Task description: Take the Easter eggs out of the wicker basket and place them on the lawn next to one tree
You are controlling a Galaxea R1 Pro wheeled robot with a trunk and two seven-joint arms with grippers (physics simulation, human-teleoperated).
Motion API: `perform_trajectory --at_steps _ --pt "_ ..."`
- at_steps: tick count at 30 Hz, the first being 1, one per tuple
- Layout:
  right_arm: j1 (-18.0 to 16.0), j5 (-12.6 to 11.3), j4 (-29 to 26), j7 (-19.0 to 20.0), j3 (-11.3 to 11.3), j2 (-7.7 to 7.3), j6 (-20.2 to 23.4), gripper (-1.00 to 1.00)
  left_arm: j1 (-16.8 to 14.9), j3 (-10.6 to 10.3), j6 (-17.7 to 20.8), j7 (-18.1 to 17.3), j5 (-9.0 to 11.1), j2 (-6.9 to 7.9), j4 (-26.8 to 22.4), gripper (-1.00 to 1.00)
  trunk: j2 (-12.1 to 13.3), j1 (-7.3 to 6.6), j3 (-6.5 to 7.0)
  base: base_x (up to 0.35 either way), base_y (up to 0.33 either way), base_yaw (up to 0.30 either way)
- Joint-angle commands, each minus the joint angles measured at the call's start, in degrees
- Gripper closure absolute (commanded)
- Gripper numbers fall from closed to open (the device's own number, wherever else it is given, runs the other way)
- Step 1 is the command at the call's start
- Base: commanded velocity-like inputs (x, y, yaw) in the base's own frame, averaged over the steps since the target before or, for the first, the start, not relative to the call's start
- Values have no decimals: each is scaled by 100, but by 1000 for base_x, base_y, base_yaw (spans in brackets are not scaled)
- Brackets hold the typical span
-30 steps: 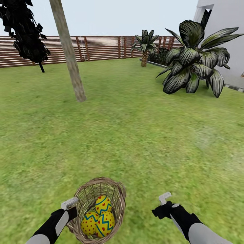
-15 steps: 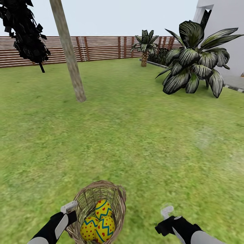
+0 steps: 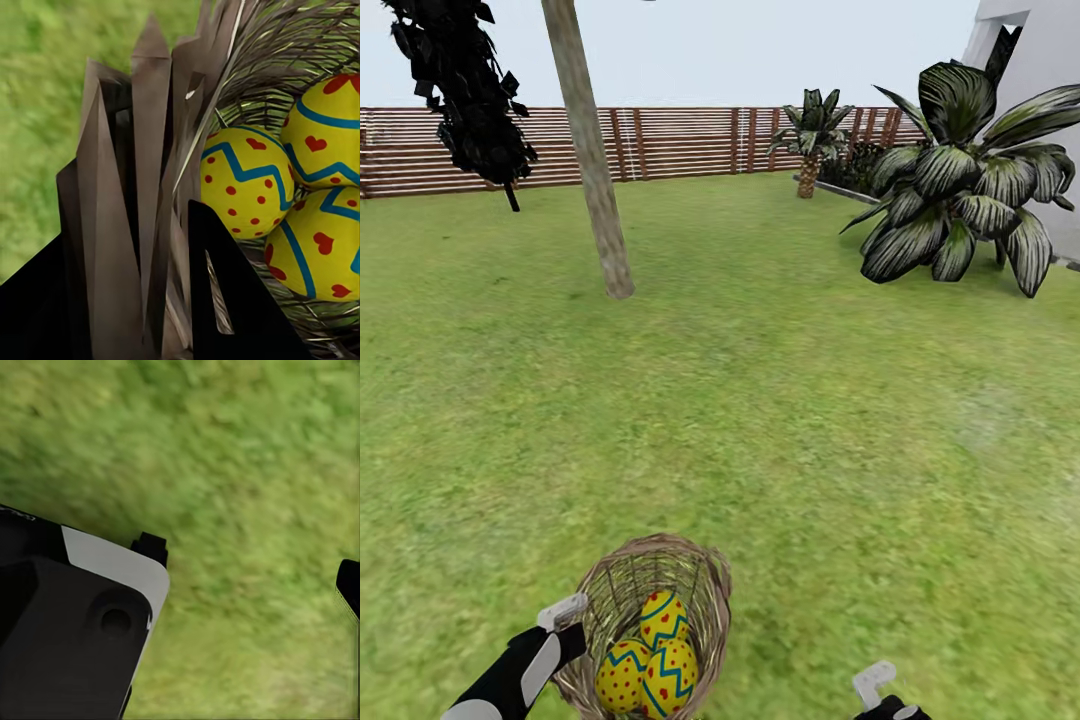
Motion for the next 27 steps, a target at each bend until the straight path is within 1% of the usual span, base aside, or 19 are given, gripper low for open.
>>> perform_trajectory --at_steps 1,3,4,6,7,12,18,19,21,27 --pt "-5 36 3 18 -26 -2 8 -100 -2 11 24 29 72 -1 -15 100 32 -20 10 0 0 292" --pt "-5 36 5 18 -26 -2 1 -100 -3 11 26 29 72 -1 -15 100 112 -64 52 0 0 272" --pt "-5 43 10 18 -26 -2 -8 -100 -2 11 22 29 72 -1 -15 100 112 -64 59 0 0 206" --pt "120 67 12 18 -26 4 -252 -100 -2 11 26 29 72 -1 -15 100 112 -64 74 0 0 150" --pt "148 70 11 18 -26 7 -292 -100 -2 11 26 29 72 3 -15 100 112 -64 83 0 0 100" --pt "153 71 12 18 -26 7 -300 -100 -2 11 21 29 72 5 -15 100 112 -64 126 0 0 70" --pt "153 78 3 18 -26 7 -300 -100 21 17 20 29 64 17 -31 100 112 -64 179 0 0 9" --pt "153 74 3 18 -26 11 -306 -100 24 12 21 22 70 83 -31 100 112 -64 188 0 0 0" --pt "158 71 6 18 -26 15 -333 -100 24 13 20 26 68 105 -33 100 112 -64 206 0 0 0" --pt "222 92 4 18 -26 19 -388 -100 25 11 20 29 63 111 -25 100 112 -64 259 0 0 0"
